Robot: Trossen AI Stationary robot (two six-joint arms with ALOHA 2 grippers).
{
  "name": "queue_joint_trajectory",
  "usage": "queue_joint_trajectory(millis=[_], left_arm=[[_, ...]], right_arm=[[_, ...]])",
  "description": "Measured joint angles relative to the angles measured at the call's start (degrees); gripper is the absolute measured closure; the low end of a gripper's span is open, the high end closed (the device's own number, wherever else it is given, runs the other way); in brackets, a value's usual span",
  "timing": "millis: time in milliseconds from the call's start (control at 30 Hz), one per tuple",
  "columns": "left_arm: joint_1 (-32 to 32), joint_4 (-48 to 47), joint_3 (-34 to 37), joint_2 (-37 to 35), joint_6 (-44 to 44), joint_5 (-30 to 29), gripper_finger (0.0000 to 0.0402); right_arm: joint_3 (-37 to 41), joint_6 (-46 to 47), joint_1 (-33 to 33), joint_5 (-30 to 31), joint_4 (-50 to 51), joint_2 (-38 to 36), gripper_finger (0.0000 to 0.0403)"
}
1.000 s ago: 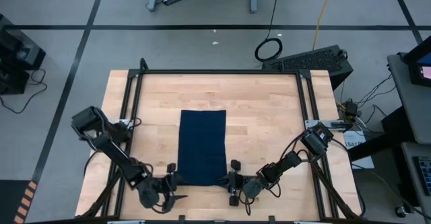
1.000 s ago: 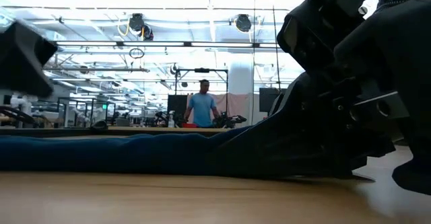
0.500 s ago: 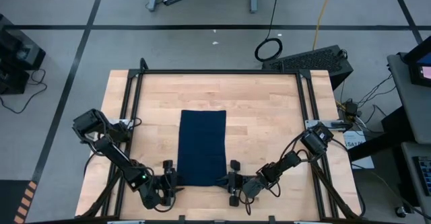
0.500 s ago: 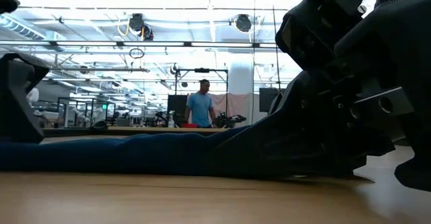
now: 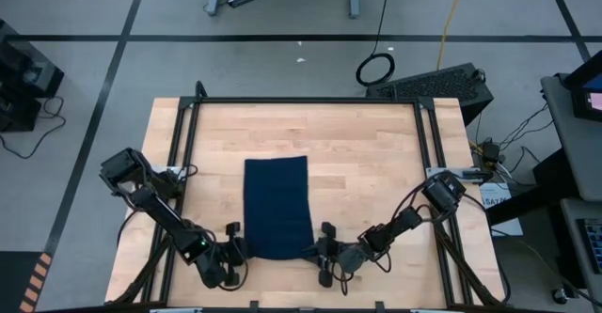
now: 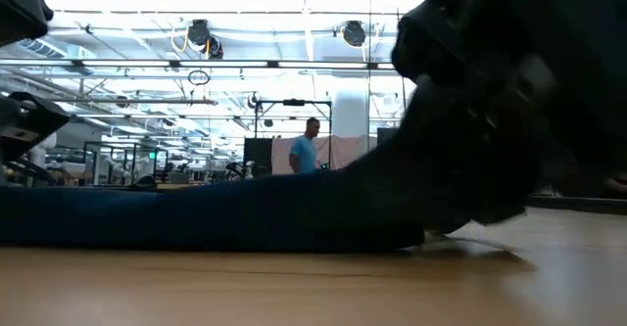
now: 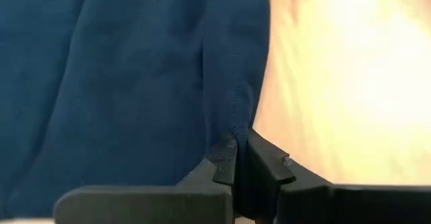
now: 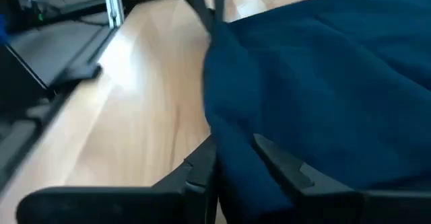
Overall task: Roll towel
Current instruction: Roll the dark blue towel
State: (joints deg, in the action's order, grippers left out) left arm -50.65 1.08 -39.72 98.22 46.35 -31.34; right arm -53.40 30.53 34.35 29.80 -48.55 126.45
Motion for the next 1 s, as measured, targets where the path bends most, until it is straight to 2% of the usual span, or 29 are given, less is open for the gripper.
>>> queue_joint_trajectory(millis=[267,433,533,700,833,1000], left_arm=[[0.00,-1.38,0.02,-1.78,3.81,5.77,0.0390],[0.00,-2.17,0.65,-1.80,4.59,6.06,0.0390],[0.00,-0.70,2.02,-1.93,5.81,5.91,0.0390],[-0.37,1.25,3.68,-1.97,5.84,5.63,0.0391],[-0.37,1.22,3.78,-1.97,5.58,5.91,0.0391],[-0.37,1.28,3.82,-1.95,3.04,5.99,0.0392]], right_arm=[[0.10,5.87,-2.26,-9.68,4.13,-4.07,0.0303],[0.01,10.70,-4.20,-19.50,10.41,-6.95,0.0271],[-0.01,8.14,-4.77,-22.72,11.41,-7.46,0.0259],[0.05,-0.41,-4.99,-22.39,11.06,-9.69,0.0250],[-0.01,-5.43,-6.40,-18.10,11.31,-12.40,0.0253],[-0.05,-11.63,-9.06,-16.57,11.38,-13.02,0.0261]])
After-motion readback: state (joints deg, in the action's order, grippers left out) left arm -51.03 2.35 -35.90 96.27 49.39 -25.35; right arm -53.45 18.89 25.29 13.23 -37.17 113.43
